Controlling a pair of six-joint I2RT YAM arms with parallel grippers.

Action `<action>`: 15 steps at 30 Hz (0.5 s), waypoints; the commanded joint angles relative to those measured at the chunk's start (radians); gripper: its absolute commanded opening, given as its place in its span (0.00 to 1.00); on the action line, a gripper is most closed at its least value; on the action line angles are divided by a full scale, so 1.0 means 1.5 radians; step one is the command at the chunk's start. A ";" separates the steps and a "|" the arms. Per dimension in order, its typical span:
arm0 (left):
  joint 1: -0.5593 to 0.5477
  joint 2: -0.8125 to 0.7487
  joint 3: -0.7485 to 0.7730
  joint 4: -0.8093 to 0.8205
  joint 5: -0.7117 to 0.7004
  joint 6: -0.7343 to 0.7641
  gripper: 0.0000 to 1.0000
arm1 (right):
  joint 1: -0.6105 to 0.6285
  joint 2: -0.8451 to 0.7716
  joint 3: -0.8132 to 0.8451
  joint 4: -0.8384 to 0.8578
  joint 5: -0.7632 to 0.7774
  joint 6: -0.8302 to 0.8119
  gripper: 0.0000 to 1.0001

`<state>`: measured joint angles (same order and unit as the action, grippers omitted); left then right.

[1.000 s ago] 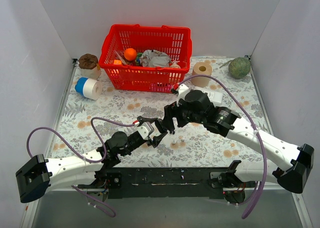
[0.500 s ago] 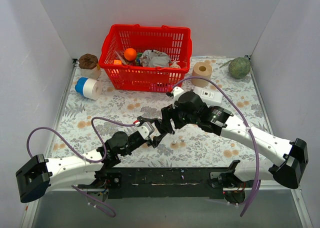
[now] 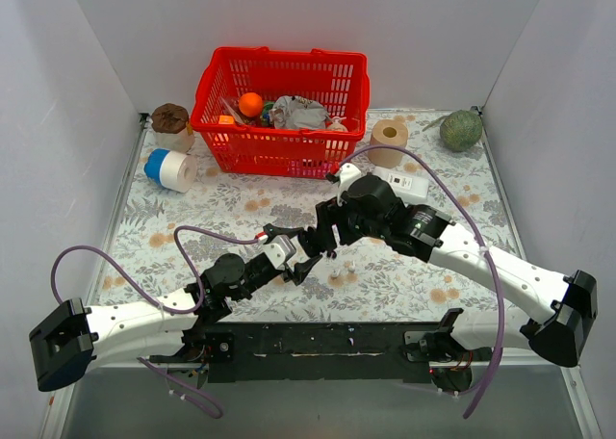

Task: Insert the wireless bluetooth earbuds into the charging case
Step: Open the charging case.

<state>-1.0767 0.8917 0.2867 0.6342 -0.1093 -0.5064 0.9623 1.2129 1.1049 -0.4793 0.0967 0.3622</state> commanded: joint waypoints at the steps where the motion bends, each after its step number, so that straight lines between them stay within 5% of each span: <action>1: -0.003 -0.013 0.003 0.011 -0.005 -0.002 0.00 | -0.001 -0.029 0.017 0.040 -0.036 -0.008 0.74; 15: -0.005 -0.013 0.002 0.017 -0.003 -0.005 0.00 | -0.001 0.024 0.030 0.055 -0.089 -0.013 0.43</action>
<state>-1.0775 0.8921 0.2859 0.6334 -0.1093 -0.5144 0.9623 1.2434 1.1053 -0.4370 -0.0067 0.3515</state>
